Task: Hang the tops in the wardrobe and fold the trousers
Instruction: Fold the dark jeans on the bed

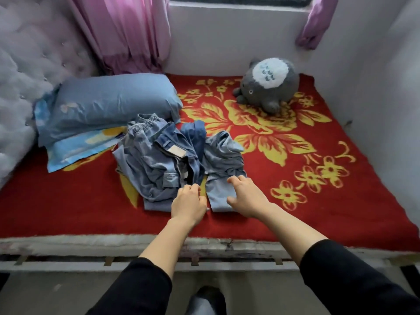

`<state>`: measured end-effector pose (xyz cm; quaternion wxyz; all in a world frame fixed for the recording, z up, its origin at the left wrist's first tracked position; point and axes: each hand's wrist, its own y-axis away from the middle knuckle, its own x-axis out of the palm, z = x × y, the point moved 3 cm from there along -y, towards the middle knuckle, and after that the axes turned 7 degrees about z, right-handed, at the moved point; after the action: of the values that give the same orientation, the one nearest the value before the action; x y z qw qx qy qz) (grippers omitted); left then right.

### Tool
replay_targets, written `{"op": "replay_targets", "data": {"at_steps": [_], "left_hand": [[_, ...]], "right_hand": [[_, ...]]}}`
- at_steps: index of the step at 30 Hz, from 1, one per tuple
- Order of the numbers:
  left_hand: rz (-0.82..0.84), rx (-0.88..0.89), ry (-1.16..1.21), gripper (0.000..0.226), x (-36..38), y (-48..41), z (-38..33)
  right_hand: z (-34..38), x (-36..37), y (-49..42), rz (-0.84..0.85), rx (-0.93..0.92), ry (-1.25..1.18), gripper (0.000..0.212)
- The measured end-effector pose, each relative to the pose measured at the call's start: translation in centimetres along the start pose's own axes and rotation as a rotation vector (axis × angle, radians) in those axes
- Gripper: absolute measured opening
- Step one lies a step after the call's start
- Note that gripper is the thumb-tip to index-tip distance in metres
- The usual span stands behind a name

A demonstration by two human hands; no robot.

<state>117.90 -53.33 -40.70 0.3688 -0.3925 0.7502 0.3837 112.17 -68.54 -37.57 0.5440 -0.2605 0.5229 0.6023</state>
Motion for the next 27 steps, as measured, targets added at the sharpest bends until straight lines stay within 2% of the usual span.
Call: {"op": "replay_targets", "data": {"at_steps": [9,14,20,23,27], "left_hand": [[0.116,-0.138,0.083,0.034,2.4,-17.2,0.8],[0.088,-0.456,0.381,0.042,5.7,-22.2,4.8],[-0.006,-0.768,0.575,0.041,11.0,-24.2,8.6],[-0.051,-0.968,0.811,0.034,13.9,-24.5,10.2],[-0.008,-1.100,1.161,0.020,17.2,-24.6,11.2]], "right_hand": [[-7.2,-0.6,-15.8,0.112,0.132,-0.021,0.045],[-7.9,1.1,-24.4,0.188,0.066,0.016,0.039],[-4.9,5.3,-33.9,0.267,-0.121,0.010,0.039],[-2.5,6.7,-38.1,0.253,-0.214,-0.005,0.042],[0.8,8.3,-42.5,0.213,-0.271,0.029,0.058]]}}
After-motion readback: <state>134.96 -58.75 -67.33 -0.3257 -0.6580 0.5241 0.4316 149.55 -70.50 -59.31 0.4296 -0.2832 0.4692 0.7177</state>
